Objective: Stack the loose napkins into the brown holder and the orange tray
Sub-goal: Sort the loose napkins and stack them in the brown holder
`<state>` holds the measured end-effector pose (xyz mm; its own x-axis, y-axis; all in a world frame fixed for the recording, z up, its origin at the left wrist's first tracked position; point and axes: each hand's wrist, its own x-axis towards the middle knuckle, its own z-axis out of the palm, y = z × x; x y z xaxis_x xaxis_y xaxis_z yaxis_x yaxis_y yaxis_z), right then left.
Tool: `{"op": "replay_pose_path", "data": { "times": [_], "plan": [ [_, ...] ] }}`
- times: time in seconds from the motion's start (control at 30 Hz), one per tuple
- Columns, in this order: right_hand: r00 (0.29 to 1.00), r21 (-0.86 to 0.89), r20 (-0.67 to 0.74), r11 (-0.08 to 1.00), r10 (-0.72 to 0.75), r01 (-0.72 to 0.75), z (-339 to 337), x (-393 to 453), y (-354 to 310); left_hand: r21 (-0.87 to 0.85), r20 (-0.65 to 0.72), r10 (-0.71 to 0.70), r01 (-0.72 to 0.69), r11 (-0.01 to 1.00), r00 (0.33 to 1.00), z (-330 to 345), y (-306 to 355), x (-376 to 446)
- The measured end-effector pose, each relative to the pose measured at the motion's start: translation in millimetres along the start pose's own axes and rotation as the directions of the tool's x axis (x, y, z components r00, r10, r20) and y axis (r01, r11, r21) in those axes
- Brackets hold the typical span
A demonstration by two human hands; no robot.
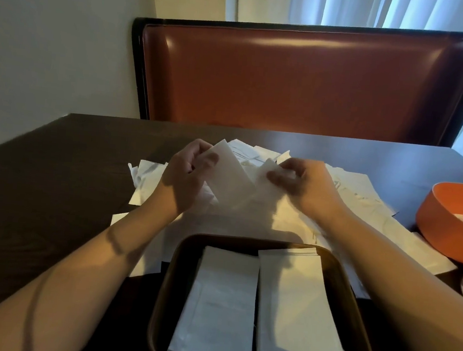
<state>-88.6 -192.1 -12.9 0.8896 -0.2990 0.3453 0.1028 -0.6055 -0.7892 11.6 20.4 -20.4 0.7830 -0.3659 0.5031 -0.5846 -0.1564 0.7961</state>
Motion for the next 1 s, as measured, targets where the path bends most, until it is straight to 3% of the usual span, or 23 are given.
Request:
{"op": "replay_pose_path", "data": {
  "times": [0.13, 0.27, 0.37, 0.57, 0.67, 0.87, 1.0],
  "plan": [
    [0.977, 0.244, -0.183, 0.968, 0.108, -0.061, -5, -3, 2, -0.06, -0.04, -0.043, 0.041, 0.997, 0.998, 0, 9, -2],
    [0.991, 0.175, -0.057, 0.978, 0.124, -0.113, -10, 0, 1, -0.178, -0.047, -0.161, 0.15, 0.972, 0.986, -1, 12, -4],
    [0.998, 0.009, 0.019, 0.998, 0.066, -0.067, -9, 1, 0, -0.259, -0.085, -0.235, 0.206, 0.944, 0.968, -4, 10, 1],
    [0.987, 0.112, -0.158, 0.994, 0.027, -0.009, -14, -1, -5, -0.39, -0.064, -0.338, 0.288, 0.875, 0.939, -3, 13, 3],
    [0.989, 0.087, -0.145, 0.996, 0.034, -0.021, -19, 0, -5, -0.381, -0.094, -0.347, 0.288, 0.879, 0.933, -5, 12, 2],
    [0.996, -0.187, 0.085, 0.982, -0.011, 0.026, -33, 1, -15, -0.32, -0.098, -0.275, 0.231, 0.919, 0.957, -3, 15, 2],
    [0.974, -0.442, 0.224, 0.894, 0.024, 0.08, -39, -1, -24, -0.278, -0.135, -0.232, 0.188, 0.942, 0.963, -5, 20, 2]
  ]
}}
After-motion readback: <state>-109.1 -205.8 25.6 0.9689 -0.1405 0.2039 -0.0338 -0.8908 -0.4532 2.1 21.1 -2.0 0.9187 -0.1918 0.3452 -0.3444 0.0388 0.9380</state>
